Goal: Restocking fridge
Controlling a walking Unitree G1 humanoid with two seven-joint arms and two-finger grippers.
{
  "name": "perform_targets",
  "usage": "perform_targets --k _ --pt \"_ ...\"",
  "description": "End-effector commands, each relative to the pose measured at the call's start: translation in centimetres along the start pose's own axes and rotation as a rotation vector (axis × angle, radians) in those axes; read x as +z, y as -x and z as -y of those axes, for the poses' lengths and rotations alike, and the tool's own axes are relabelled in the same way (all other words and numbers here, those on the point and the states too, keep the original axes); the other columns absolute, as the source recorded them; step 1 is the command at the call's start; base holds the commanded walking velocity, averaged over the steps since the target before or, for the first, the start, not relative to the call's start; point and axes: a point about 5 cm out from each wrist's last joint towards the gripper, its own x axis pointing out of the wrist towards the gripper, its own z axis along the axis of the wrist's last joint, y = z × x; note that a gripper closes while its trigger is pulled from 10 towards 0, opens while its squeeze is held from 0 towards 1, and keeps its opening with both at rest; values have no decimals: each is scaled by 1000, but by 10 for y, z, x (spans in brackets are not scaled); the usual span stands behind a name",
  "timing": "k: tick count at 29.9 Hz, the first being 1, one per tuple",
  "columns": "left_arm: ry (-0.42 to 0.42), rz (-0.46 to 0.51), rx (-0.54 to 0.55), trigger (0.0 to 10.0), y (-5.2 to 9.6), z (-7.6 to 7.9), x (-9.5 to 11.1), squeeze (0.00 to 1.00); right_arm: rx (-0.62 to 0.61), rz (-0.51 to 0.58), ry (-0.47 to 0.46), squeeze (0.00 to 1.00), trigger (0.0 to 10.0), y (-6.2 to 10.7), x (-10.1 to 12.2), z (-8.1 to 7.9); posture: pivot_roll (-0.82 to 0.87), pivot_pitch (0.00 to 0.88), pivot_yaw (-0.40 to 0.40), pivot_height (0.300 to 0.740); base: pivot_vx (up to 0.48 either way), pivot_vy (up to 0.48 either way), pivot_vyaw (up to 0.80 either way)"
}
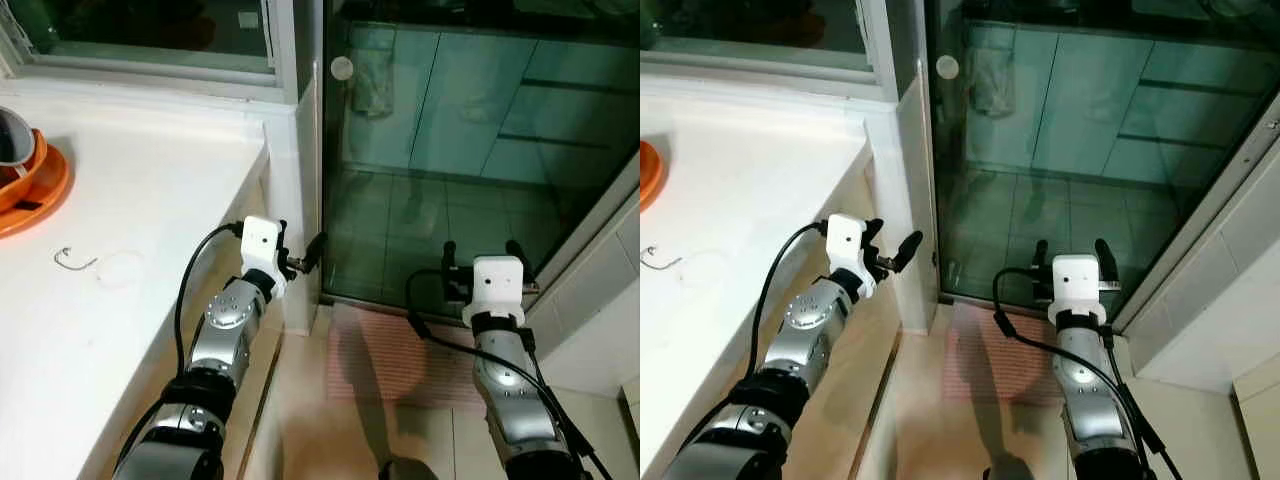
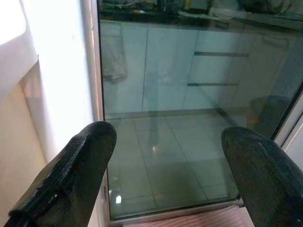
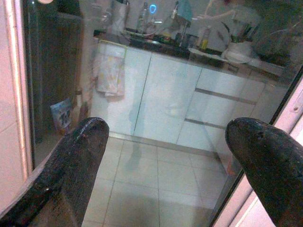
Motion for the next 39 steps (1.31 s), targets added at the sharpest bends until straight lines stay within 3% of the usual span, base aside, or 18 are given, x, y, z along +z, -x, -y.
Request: perform_targets --k 1,2,3,5,6,7,12,15,23,26,32,34,36,37,39 --pt "-229 -422 70 10000 15 -15 -38 0 374 -227 -296 0 10000 -20 -2 -74 28 0 -15 740 0 0 0" --pt "-233 -405 65 10000 11 -15 -36 0 378 -219 -288 0 10000 -22 -1 -73 14 0 0 740 0 0 0" --pt "-181 -354 62 10000 7 -14 -30 0 374 -214 -274 0 10000 -24 1 -73 11 0 6 740 0 0 0" --pt "3 -176 79 10000 0 -13 -12 0 363 -195 -277 0 10000 -25 4 -72 16 0 10 740 0 0 0" --pt "40 -98 89 10000 -2 -13 -5 0 364 -191 -287 0 10000 -24 5 -73 19 0 9 740 0 0 0" --pt "36 -79 85 10000 -2 -13 -3 0 367 -188 -289 0 10000 -23 5 -73 25 0 6 740 0 0 0" --pt "22 -119 45 10000 0 -12 -7 0 372 -192 -286 0 10000 -20 3 -75 31 0 2 740 0 0 0" --pt "87 -114 -65 10000 6 4 -15 0 329 -205 -282 0 10000 -20 -4 -69 27 0 -8 740 0 0 0" --pt "15 -105 30 10000 0 2 -14 0 292 -222 -262 0 10000 -24 -8 -58 5 0 -28 740 0 0 0" --pt "59 -110 3 10000 -2 3 -12 0 293 -237 -266 0 10000 -27 -13 -55 -2 0 -24 740 0 0 0" --pt "29 -89 -63 10000 -2 9 -9 0 258 -240 -265 0 10000 -28 -15 -50 -19 0 -2 740 0 0 0" --pt "8 -93 -67 10000 -4 10 -8 0 218 -214 -246 0 10000 -29 -13 -45 -22 0 2 740 0 0 0" --pt "2 -83 -133 10000 -4 17 -6 0 84 -139 -121 0 10000 -29 -8 -26 -25 0 6 740 0 0 0" --pt "2 -83 -133 10000 -4 17 -6 0 84 -139 -121 0 10000 -29 -8 -26 -25 0 6 740 0 0 0" --pt "-5 -47 -204 10000 -4 28 0 0 -8 -86 -86 0 10000 -22 -5 -2 -37 0 18 740 0 0 0"
